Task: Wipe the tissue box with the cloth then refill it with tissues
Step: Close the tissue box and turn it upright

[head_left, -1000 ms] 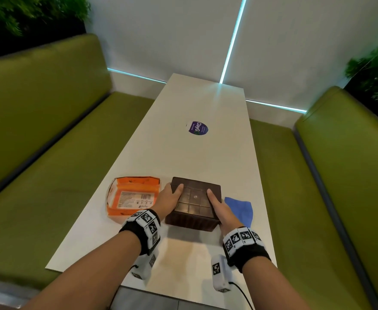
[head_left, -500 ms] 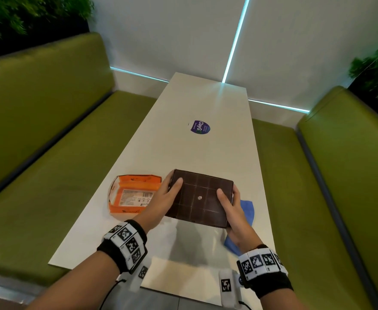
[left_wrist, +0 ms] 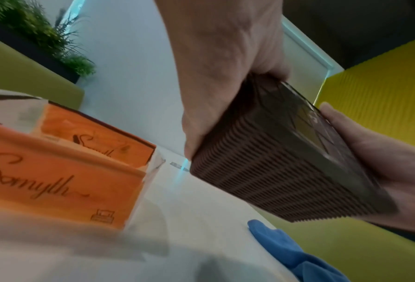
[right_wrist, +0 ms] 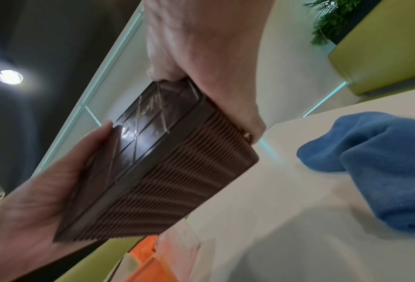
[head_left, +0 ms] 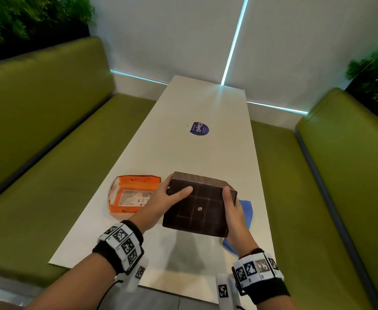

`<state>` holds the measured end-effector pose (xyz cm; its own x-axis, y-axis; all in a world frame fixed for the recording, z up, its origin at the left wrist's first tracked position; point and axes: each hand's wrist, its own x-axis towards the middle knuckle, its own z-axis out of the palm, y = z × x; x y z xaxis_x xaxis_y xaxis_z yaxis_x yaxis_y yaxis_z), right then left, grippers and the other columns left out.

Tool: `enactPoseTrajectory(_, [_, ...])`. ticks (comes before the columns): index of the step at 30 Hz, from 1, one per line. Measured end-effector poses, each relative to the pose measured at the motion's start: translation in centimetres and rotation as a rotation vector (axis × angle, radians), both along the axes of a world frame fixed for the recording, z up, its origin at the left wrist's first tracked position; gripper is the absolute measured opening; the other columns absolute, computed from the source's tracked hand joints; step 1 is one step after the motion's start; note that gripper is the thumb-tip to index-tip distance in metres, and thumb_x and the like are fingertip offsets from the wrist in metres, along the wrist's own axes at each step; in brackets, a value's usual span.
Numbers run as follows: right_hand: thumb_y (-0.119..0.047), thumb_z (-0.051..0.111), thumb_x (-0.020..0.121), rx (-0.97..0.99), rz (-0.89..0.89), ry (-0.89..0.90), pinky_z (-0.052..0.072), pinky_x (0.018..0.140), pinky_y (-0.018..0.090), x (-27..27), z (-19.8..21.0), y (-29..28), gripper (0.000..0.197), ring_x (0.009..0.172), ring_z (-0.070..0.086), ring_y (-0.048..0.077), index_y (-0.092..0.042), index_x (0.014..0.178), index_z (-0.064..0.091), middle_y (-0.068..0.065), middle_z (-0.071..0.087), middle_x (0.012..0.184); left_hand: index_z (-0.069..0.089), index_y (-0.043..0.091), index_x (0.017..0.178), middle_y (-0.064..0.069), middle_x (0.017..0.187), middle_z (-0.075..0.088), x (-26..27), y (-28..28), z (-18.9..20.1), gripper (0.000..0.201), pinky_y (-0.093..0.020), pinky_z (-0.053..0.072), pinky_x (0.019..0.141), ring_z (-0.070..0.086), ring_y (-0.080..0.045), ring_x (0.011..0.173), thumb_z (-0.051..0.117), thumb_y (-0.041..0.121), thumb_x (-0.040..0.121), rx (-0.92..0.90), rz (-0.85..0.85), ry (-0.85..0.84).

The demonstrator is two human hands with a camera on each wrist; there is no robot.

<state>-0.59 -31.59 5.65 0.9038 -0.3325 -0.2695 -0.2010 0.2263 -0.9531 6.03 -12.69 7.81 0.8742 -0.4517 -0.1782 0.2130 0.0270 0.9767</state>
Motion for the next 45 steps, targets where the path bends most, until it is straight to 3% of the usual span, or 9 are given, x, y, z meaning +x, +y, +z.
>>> enactPoseTrajectory(4, [-0.085,0.033,0.070,0.137,0.151,-0.028,0.040,0.110,0.046,-0.8,1.0,-1.2,0.095,0.124,0.058,0.022,-0.021,0.138,0.049,0.007,0.063,0.131,0.038,0.037,0.137,0.008,0.131,0.053,-0.4,1.0,0.2,0.103,-0.033,0.052,0.098,0.056,-0.011,0.120,0.090,0.050,0.049,0.013,0.028,-0.093])
enactPoseTrajectory(9, [-0.091,0.004,0.062,0.386,0.344,0.121,0.029,0.111,0.061,-1.1,1.9,-4.2,0.113,0.130,0.050,0.034,-0.023,0.140,0.049,0.014,0.057,0.138,0.032,0.026,0.137,0.013,0.135,0.035,-3.1,1.5,2.8,0.102,-0.034,0.039,0.111,0.039,-0.005,0.129,0.091,0.045,0.056,0.284,0.001,-0.886])
enactPoseTrajectory(11, [-0.093,0.007,0.060,0.440,0.447,0.201,0.028,0.108,0.068,-1.2,2.0,-4.8,0.113,0.130,0.049,0.040,-0.024,0.140,0.049,0.016,0.054,0.140,0.033,0.019,0.137,0.004,0.137,0.038,-3.5,2.0,3.0,0.098,-0.054,0.024,0.117,0.037,-0.012,0.135,0.087,0.047,0.061,0.355,-0.070,-1.195])
enactPoseTrajectory(17, [-0.082,0.055,0.064,0.397,0.579,0.312,0.040,0.101,0.061,-1.9,3.0,-4.9,0.096,0.128,0.049,0.040,-0.019,0.138,0.052,0.017,0.054,0.140,0.037,0.020,0.136,0.001,0.143,0.040,-3.1,3.8,1.8,0.064,-0.055,0.017,0.119,0.028,-0.025,0.146,0.071,0.036,0.085,0.417,-0.291,-1.618])
enactPoseTrajectory(21, [-0.051,0.066,0.079,0.367,0.392,0.333,0.046,0.098,0.056,-2.1,2.5,-4.4,0.067,0.124,0.054,0.035,-0.017,0.136,0.053,0.015,0.061,0.132,0.023,0.025,0.147,-0.004,0.160,0.017,-2.5,4.3,-0.2,0.087,-0.054,0.020,0.119,0.009,-0.029,0.151,0.074,0.042,0.079,0.614,-0.314,-1.508])
enactPoseTrajectory(25, [-0.051,0.061,0.083,0.287,0.230,0.258,0.050,0.095,0.049,-2.1,1.1,-4.4,0.056,0.122,0.058,0.026,-0.027,0.133,0.054,0.006,0.066,0.127,-0.027,0.040,0.147,0.017,0.159,-0.018,-2.8,3.4,-1.4,0.143,-0.018,0.014,0.115,-0.002,0.000,0.147,0.084,0.056,0.058,0.676,-0.391,-0.823])
enactPoseTrajectory(27, [-0.051,0.058,0.086,0.246,0.193,0.225,0.054,0.088,0.042,-1.9,0.2,-3.9,0.051,0.120,0.059,0.022,-0.031,0.133,0.052,0.002,0.066,0.127,-0.013,0.043,0.150,0.033,0.153,0.015,-2.5,2.2,-1.9,0.128,-0.010,0.025,0.112,0.023,0.017,0.135,0.083,0.048,0.066,0.465,-0.371,-0.540])
enactPoseTrajectory(30, [-0.046,0.053,0.093,0.208,0.114,0.140,0.050,0.099,0.043,-1.1,-1.5,-2.9,0.046,0.121,0.059,0.021,-0.029,0.136,0.046,0.003,0.064,0.131,0.022,0.030,0.150,0.017,0.137,0.052,-1.6,0.8,-2.7,0.083,-0.027,0.045,0.107,0.052,0.003,0.123,0.071,0.043,0.083,0.387,-0.252,-0.395])
enactPoseTrajectory(45, [-0.034,0.033,0.104,-0.013,0.106,0.052,0.043,0.106,0.034,2.4,-4.9,-0.9,0.037,0.121,0.059,0.011,-0.031,0.139,0.044,-0.002,0.061,0.133,0.031,0.016,0.148,0.001,0.143,0.051,0.9,-0.1,-5.2,0.057,-0.023,0.038,0.102,0.048,-0.013,0.129,0.050,0.037,0.098,0.428,-0.115,-0.297])
